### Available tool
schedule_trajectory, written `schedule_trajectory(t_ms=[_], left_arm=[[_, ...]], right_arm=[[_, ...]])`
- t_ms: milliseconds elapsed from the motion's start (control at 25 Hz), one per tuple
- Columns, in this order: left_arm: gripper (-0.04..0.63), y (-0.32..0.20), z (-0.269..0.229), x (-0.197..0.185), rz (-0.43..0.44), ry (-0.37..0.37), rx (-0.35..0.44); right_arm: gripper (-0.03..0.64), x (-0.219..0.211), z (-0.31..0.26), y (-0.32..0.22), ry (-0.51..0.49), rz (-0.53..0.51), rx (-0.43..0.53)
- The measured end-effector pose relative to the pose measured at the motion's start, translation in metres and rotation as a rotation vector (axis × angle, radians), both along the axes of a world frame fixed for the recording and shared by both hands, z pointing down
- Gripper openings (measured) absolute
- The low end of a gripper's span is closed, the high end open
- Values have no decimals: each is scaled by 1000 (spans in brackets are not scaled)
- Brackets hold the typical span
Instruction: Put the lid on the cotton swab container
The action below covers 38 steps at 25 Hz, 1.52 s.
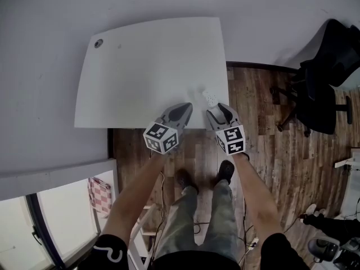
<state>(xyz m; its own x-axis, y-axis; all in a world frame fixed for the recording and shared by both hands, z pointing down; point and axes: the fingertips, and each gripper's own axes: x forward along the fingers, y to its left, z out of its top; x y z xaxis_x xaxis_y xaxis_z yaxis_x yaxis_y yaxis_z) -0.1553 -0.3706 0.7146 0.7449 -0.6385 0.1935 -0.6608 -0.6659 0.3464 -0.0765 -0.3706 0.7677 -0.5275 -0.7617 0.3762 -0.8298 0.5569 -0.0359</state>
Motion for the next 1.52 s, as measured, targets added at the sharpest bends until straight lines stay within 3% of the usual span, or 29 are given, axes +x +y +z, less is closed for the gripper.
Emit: schedule_trajectory(t_ms=[960,1520], left_arm=[[25,-16,-16,23,52,33,29],[25,-32,-16,51,110,5,35]], right_arm=[[187,-2,0,-6,27,2,12],[187,-3,-1,-6,12,-8,5]])
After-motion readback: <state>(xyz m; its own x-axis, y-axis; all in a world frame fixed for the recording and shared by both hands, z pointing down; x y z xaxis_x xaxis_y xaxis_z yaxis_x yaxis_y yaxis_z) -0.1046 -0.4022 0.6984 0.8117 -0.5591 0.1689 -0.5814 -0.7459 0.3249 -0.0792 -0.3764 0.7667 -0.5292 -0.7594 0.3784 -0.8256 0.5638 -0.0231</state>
